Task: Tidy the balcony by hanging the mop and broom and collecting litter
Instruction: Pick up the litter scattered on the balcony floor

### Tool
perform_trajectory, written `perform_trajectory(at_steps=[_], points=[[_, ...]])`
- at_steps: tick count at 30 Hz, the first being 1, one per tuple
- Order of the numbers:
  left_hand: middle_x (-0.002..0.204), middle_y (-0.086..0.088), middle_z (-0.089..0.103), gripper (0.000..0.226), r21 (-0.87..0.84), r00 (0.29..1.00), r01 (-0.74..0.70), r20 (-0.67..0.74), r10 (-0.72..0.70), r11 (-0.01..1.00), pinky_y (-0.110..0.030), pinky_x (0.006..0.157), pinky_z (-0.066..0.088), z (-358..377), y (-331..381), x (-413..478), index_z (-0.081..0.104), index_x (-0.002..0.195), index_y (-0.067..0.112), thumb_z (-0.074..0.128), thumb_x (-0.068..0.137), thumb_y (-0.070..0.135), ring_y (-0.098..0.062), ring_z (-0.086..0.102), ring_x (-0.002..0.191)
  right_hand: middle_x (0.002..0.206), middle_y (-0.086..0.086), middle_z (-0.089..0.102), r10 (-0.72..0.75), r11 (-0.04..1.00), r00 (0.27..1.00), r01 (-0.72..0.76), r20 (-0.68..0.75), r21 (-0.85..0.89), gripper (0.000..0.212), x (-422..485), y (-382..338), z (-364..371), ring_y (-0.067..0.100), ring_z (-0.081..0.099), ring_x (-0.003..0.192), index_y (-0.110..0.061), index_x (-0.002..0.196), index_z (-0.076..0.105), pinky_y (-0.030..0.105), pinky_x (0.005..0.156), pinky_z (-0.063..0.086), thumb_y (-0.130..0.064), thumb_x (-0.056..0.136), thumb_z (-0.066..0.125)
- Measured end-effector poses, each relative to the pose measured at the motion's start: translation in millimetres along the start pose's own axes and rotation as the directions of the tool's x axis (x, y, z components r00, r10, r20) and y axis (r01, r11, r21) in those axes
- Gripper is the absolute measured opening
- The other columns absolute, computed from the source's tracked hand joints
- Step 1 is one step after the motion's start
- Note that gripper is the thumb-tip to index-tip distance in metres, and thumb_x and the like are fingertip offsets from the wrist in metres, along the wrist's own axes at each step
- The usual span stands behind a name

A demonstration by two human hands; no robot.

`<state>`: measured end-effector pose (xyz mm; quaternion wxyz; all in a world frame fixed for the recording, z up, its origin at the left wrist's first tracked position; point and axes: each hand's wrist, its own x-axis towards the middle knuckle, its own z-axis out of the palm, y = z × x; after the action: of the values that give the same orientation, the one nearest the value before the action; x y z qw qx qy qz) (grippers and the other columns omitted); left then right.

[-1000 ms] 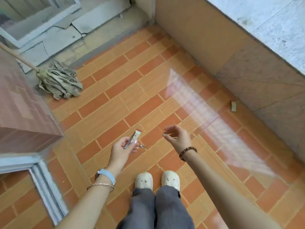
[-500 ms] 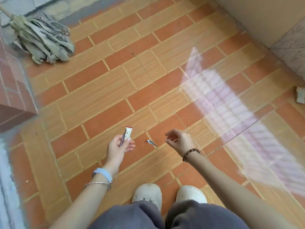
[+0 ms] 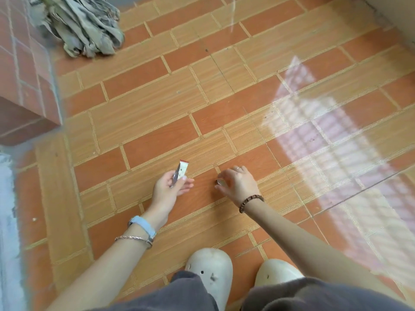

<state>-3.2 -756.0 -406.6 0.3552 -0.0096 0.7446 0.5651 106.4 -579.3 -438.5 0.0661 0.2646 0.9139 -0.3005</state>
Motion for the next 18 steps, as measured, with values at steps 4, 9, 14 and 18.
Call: perform_trajectory(at_steps=[4,9,14,18], points=[[0.097,-0.005,0.075,0.024,-0.172,0.994,0.112,0.030,-0.109,0.979,-0.031,0.082,0.059,2,-5,-10,0.057,0.115,0.016,0.055,0.093,0.007,-0.019,0.072,0.093,0.103,-0.001,0.064,0.002,0.994,0.999,-0.008,-0.050,-0.110,0.026,4,-9,15,0.023,0.051,0.096,-0.028,0.102,0.069,0.033,0.082,0.044,-0.043,0.081,0.067],[0.099,-0.006,0.075,0.025,-0.217,0.982,0.181,0.095,-0.164,0.959,-0.028,0.077,0.060,5,-9,-14,0.059,0.112,0.018,0.060,0.089,0.007,-0.021,0.073,0.092,0.101,-0.006,0.067,0.048,0.975,0.993,-0.070,-0.109,-0.209,0.018,10,-14,18,0.022,0.052,0.099,-0.032,0.096,0.071,0.034,0.085,0.040,-0.042,0.086,0.061],[0.099,-0.009,0.074,0.024,-0.256,0.972,0.221,0.134,-0.192,0.941,-0.028,0.077,0.060,6,-10,-13,0.064,0.111,0.018,0.060,0.089,0.009,-0.023,0.072,0.091,0.099,-0.009,0.070,0.059,0.970,0.992,-0.083,-0.110,-0.228,0.018,12,-15,9,0.020,0.052,0.099,-0.032,0.093,0.074,0.033,0.086,0.039,-0.043,0.088,0.060],[0.103,-0.012,0.074,0.030,-0.275,0.957,0.270,0.180,-0.226,0.923,-0.037,0.082,0.058,15,-7,-10,0.065,0.115,0.013,0.046,0.098,0.029,-0.024,0.071,0.089,0.089,-0.011,0.074,0.163,0.983,0.971,-0.143,-0.177,0.119,0.013,9,-25,-14,0.012,0.060,0.087,-0.029,0.088,0.076,0.032,0.084,0.050,-0.039,0.084,0.069]])
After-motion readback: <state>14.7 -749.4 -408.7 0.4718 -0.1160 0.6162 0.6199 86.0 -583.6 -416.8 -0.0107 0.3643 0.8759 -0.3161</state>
